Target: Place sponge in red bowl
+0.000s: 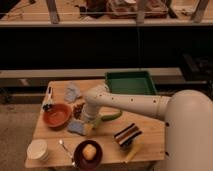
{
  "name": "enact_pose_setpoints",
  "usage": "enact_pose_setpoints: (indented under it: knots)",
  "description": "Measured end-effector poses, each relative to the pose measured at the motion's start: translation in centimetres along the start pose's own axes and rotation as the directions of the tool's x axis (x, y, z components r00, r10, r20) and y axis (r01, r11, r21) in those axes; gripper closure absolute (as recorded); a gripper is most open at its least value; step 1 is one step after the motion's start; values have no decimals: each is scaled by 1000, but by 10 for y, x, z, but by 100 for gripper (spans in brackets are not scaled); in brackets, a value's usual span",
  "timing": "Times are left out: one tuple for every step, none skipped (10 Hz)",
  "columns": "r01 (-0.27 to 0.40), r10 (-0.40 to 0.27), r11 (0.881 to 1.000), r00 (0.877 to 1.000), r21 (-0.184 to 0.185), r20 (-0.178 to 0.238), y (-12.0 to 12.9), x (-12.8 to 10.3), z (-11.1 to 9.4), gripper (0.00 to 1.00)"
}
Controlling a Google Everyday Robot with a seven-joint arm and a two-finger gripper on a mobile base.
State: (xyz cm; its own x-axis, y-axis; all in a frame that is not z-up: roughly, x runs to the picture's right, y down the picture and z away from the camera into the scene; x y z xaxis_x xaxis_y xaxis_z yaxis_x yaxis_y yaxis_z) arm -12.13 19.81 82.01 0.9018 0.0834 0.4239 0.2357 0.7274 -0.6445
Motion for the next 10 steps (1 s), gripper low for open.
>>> enact_pose_setpoints:
  knots:
    - [-7, 7, 1000, 1000, 9, 7, 1, 0, -3, 20]
    - [-9, 9, 1000, 1000, 15, 15, 4, -4, -6, 20]
    - [-6, 6, 1000, 1000, 18, 24, 6, -8, -9, 20]
    - [-1, 0, 1000, 999, 21, 38, 8, -14, -12, 20]
    - [5, -6, 1000, 998, 30, 58, 11, -18, -17, 20]
    - [5, -9, 999, 997, 50, 81, 13, -24, -25, 20]
    - [0, -6, 998, 995, 62, 100, 14, -26, -29, 20]
    - [-1, -7, 998, 994, 69, 112, 14, -28, -31, 20]
    - [-5, -8, 996, 989, 84, 149, 13, -32, -32, 20]
    - [-7, -7, 996, 987, 86, 160, 13, -33, -32, 20]
